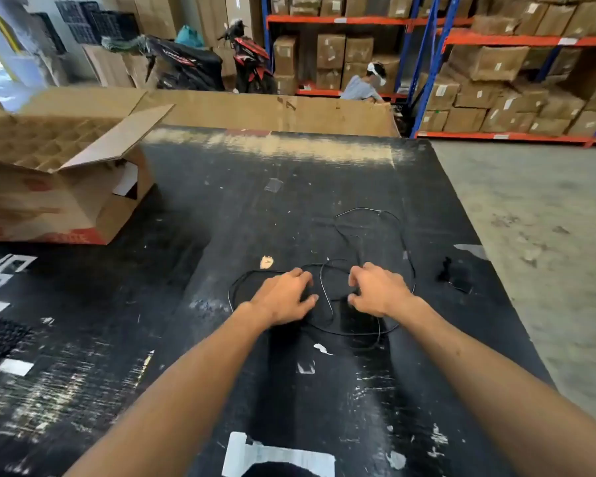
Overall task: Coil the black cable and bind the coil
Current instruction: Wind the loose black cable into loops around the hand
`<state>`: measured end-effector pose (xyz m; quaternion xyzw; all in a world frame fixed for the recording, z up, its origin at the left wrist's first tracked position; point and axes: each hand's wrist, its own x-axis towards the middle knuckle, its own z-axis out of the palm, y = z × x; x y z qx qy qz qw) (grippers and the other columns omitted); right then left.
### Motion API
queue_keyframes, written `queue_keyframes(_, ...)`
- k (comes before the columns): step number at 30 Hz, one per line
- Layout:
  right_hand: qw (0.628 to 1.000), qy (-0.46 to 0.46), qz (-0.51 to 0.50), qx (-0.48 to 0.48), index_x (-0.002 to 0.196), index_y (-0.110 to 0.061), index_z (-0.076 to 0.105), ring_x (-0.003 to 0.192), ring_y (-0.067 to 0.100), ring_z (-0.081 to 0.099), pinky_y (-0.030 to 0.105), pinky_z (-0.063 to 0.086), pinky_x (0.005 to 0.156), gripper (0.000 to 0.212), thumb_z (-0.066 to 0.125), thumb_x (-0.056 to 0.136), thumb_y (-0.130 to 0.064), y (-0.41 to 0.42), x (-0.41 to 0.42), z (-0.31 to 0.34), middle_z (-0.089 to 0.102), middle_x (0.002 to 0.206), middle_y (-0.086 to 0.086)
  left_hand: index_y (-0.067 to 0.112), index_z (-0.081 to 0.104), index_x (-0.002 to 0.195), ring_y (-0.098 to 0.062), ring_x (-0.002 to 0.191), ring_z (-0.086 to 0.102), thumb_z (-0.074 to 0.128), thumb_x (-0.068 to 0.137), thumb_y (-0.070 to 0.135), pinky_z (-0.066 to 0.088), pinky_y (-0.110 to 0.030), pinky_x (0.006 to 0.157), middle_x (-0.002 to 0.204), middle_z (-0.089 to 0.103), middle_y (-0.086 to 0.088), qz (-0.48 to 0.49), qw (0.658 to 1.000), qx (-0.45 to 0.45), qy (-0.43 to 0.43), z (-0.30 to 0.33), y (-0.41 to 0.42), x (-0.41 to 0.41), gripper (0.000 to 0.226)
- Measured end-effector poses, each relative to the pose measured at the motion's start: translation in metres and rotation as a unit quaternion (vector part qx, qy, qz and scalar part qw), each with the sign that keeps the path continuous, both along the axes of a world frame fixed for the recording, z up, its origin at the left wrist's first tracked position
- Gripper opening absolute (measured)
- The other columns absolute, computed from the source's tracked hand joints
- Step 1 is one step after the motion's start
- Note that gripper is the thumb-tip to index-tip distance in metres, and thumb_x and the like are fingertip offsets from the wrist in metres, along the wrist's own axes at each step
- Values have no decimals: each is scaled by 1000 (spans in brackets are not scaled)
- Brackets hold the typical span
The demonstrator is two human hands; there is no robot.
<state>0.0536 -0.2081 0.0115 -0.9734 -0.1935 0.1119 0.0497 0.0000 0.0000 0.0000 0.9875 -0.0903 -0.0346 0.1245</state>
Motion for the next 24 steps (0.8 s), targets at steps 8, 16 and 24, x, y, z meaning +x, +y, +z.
queue_keyframes(8, 991, 18, -132, 17, 109, -12, 72, 105, 37, 68, 41, 55, 88, 21, 63, 92, -20, -13, -7, -2, 72, 111, 13, 9, 52, 120, -34, 108, 58, 51, 94, 38, 48, -43, 82, 120, 53, -12, 33, 997, 54, -35, -12, -40, 18, 39)
queue_keyframes(16, 975, 40, -190, 110, 84, -8, 72, 92, 38, 67, 38, 54, 79, 11, 68, 87, -18, -18, -5, -9, 70, 92, 12, 7, 45, 129, -34, 121, 48, 56, 92, 30, 44, -41, 93, 132, 47, -16, 150, 988, 4, 30, -17, -59, 42, 45)
queue_keyframes(24, 918, 85, -170, 349, 90, -27, 72, 72, 13, 65, 39, 57, 84, 10, 70, 90, -18, -38, 20, 8, 75, 85, 1, 12, 50, 132, -32, 118, 44, 51, 94, 28, 37, -39, 97, 131, 49, -12, 124, 988, -27, -86, -8, -41, 62, 41)
